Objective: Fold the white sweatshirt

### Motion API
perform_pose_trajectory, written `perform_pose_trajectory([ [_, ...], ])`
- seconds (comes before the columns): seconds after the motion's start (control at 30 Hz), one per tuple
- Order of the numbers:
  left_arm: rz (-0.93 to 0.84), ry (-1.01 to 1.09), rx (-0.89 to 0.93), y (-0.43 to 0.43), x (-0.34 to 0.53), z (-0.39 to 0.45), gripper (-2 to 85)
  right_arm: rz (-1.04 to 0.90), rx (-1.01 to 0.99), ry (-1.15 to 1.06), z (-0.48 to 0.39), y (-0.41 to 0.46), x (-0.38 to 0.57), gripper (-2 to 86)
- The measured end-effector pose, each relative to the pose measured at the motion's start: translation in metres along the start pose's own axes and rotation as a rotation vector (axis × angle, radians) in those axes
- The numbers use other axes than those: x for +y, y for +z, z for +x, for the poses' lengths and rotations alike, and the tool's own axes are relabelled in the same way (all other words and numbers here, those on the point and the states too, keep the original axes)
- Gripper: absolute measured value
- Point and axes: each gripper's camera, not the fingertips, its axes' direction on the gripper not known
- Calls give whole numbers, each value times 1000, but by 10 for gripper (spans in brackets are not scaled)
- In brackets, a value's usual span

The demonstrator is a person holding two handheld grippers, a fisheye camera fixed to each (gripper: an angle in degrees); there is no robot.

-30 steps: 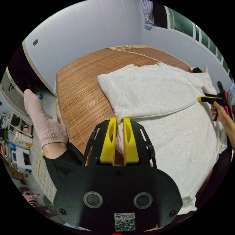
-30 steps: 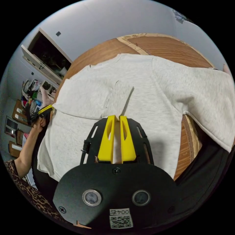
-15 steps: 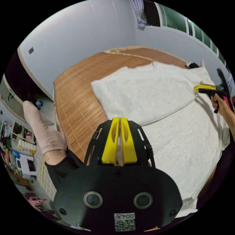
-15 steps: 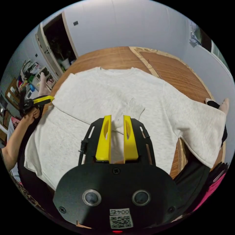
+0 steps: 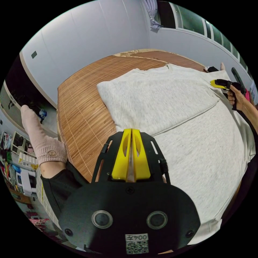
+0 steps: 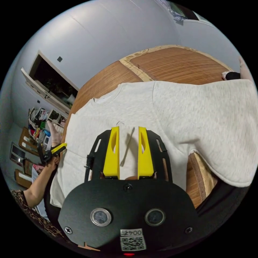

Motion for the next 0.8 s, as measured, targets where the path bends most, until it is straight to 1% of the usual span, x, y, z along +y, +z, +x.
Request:
perform_pose_trajectory([
  [0.07, -1, -4, 5, -2, -1, -1, 6, -38, -44, 16, 6, 14, -8, 111],
  [0.13, -1, -8, 9, -4, -2, -2, 7, -91, -38, 17, 5, 26, -9, 106],
  [0.17, 0, -9, 12, -5, -2, -3, 7, -85, -23, 9, 0, 28, -6, 99],
  [0.2, -1, -9, 12, -6, -2, -3, 7, -79, -18, -3, -4, 28, -5, 74],
  [0.23, -1, -10, 14, -7, -3, -3, 7, -75, -17, -49, -16, 26, 0, 26],
  [0.3, 0, -11, 15, -9, -4, -4, 7, -20, 77, -111, -38, 18, 8, 10],
  [0.33, 0, -12, 17, -10, -4, -4, 7, 29, 207, -126, -48, 12, 14, 6],
  [0.37, 0, -13, 19, -12, -5, -4, 8, 20, 273, -102, -47, 17, 17, 3],
  [0.43, 2, -16, 23, -14, -5, -5, 8, -66, 252, -33, -30, 34, 17, 5],
  [0.5, 4, -17, 23, -16, -6, -5, 8, -58, 207, 10, -19, 35, 20, 14],
  [0.53, 4, -16, 22, -17, -7, -5, 9, -45, 239, 46, -17, 30, 22, 25],
  [0.6, 5, -19, 29, -19, -8, -6, 9, -5, 236, 21, -22, 18, 28, 61],
  [0.67, 7, -46, 64, -25, -10, -13, 9, 68, 161, -60, -39, 0, 44, 76],
  [0.73, 16, -81, 85, -40, -16, -21, 8, 93, 119, -123, -53, -5, 57, 81],
  [0.8, 107, -136, 72, -67, -18, -28, 8, 95, 77, -197, -66, -1, 67, 87],
])
